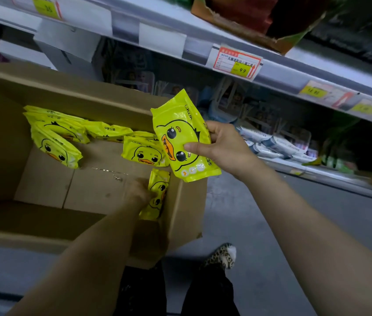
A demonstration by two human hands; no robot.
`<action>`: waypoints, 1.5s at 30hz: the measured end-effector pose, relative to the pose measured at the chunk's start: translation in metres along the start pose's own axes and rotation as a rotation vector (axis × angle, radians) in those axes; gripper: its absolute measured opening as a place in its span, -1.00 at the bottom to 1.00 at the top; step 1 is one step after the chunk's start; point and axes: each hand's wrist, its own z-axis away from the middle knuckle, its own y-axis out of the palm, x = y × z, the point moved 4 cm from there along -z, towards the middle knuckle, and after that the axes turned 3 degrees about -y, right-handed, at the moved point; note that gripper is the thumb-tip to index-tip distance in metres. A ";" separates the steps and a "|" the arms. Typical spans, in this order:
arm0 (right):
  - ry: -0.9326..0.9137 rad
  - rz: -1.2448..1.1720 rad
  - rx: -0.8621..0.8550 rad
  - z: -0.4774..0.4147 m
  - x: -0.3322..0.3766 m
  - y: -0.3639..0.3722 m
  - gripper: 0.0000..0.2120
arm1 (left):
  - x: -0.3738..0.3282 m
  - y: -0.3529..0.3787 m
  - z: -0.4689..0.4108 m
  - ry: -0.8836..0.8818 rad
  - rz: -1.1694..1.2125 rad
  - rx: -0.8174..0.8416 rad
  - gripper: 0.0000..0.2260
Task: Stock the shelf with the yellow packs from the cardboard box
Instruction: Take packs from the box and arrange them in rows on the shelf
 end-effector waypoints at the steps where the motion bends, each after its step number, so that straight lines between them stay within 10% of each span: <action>1: 0.001 0.000 -0.005 0.005 -0.001 -0.003 -0.64 | -0.002 -0.001 0.007 -0.021 0.101 -0.009 -0.76; 8: -0.039 -0.031 -0.042 0.058 0.003 -0.032 -0.73 | -0.012 -0.056 0.066 -0.132 0.744 0.014 -0.66; 16: -0.143 0.039 -0.063 0.142 0.045 -0.095 -0.73 | -0.072 -0.118 0.195 0.184 1.021 0.131 -0.67; 45: -0.550 0.014 -0.747 0.419 0.121 -0.527 -0.68 | -0.588 0.057 0.581 1.006 0.232 0.337 -0.78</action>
